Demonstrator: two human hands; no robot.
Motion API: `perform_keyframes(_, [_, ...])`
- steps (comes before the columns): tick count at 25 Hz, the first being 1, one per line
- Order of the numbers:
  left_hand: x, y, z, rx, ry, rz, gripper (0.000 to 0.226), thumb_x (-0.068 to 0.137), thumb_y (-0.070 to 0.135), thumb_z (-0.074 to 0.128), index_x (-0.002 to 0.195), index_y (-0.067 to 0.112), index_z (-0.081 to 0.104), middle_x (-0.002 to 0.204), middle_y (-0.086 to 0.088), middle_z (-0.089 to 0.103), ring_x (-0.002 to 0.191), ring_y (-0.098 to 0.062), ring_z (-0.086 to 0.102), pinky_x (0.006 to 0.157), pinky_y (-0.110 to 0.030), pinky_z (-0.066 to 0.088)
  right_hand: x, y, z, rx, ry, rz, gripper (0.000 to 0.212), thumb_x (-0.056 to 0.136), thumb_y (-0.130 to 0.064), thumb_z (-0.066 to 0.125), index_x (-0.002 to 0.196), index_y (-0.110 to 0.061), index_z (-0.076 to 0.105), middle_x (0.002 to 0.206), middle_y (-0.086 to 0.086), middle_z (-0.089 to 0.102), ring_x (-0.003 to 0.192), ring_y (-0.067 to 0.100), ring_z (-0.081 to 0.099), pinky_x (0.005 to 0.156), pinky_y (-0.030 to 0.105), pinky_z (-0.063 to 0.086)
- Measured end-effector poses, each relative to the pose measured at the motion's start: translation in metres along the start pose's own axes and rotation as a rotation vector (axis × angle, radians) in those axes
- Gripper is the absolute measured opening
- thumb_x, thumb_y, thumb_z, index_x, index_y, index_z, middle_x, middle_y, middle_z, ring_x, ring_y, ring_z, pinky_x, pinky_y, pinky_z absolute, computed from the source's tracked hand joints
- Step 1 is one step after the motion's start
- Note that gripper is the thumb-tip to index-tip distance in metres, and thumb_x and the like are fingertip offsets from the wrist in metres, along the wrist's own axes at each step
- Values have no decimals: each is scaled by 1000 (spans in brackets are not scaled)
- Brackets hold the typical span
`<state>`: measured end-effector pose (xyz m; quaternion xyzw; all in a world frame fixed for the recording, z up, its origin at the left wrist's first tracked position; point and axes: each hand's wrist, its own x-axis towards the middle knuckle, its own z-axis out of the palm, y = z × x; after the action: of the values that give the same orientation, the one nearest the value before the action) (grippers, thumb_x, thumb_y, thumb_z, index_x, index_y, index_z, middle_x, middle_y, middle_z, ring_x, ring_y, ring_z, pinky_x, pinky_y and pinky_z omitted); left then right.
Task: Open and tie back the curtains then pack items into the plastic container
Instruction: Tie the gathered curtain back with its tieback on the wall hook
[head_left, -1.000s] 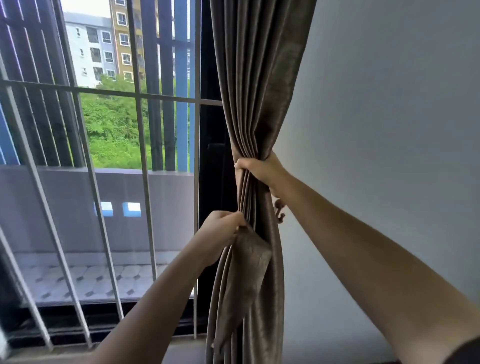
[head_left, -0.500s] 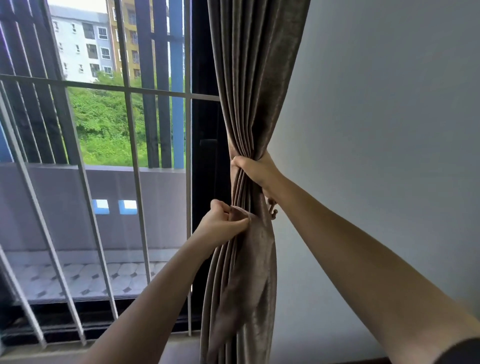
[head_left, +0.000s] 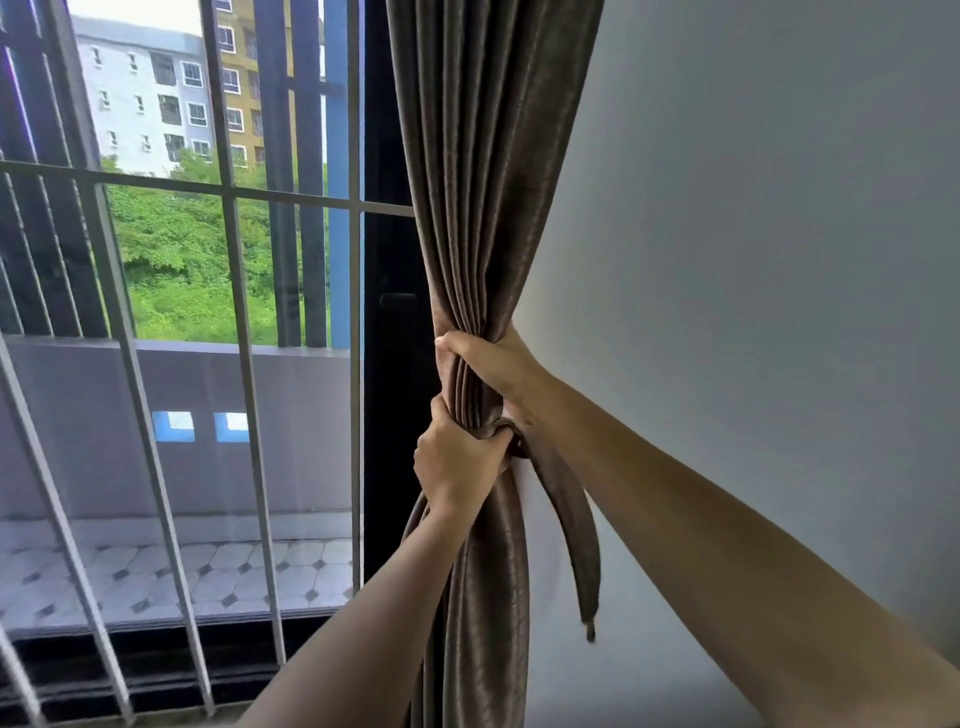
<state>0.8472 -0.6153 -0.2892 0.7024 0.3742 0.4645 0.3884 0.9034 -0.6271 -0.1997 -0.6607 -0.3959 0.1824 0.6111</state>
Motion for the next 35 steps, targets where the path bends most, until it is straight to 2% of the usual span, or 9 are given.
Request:
perform_keyframes(4, [1,-2,-1,25,29,-14,39,69,36,74,98,15,57,76,1,65,75,-22,66,67,-29,53,-10,5,-45,-76,-390,17,67,74,-10,73,134,-17,43,121,3,57,113,22,56,77,21,53])
perform_keyframes(9, [3,-7,0,-9,14,6,47,68,36,78,102,10,58,83,0,64,80,-23,66,68,-30,55,-33,53,-95,-822,-187,31,72,72,-16,79,131,-20,39,113,1,46,103,19,49,73,25,43])
perform_keyframes(14, [1,-7,0,-17,23,13,47,69,36,78,103,10,58,89,-3,67,82,-22,66,65,-23,47,-44,72,-78,-1123,4,-117,32,88,-43,56,112,-23,49,91,1,62,78,19,57,62,29,42])
perform_keyframes(16, [-2,-7,0,-23,26,32,48,69,36,78,104,10,58,89,-4,67,83,-23,66,68,-25,50,-37,71,-74,-1107,93,-133,25,91,-42,51,106,-22,53,89,3,65,78,21,62,63,28,45])
perform_keyframes(20, [-3,-7,0,-19,34,43,49,69,36,78,105,9,58,90,-4,67,85,-24,66,70,-27,51,-35,73,-71,-1050,-233,-23,42,79,-24,67,116,-24,46,89,-1,58,76,19,57,55,22,41])
perform_keyframes(22, [-3,-7,0,-20,29,45,50,69,36,78,106,9,58,92,-5,67,86,-24,66,73,-30,53,-35,77,-71,-1141,-83,-62,30,86,-23,59,113,-23,48,86,0,61,72,19,58,54,24,45])
perform_keyframes(27, [-5,-7,-2,-56,-11,51,48,69,32,77,107,11,57,85,5,61,82,-19,63,69,-25,52,-26,71,-63,-663,257,-113,12,95,-15,45,104,-15,54,85,8,68,67,19,63,55,22,51])
perform_keyframes(32, [-6,-19,-19,-298,-255,107,52,66,22,82,110,24,54,90,14,63,84,-2,63,69,-14,50,-25,79,-44,-77,-85,36,28,85,-17,48,113,-12,46,105,15,65,99,34,63,85,50,54])
perform_keyframes(35, [-3,-34,-33,-622,-521,77,53,68,5,66,114,22,45,99,4,62,85,-3,64,70,-18,52,-33,85,-47,200,-274,43,54,59,-10,49,113,-1,51,103,16,62,100,32,57,87,45,47])
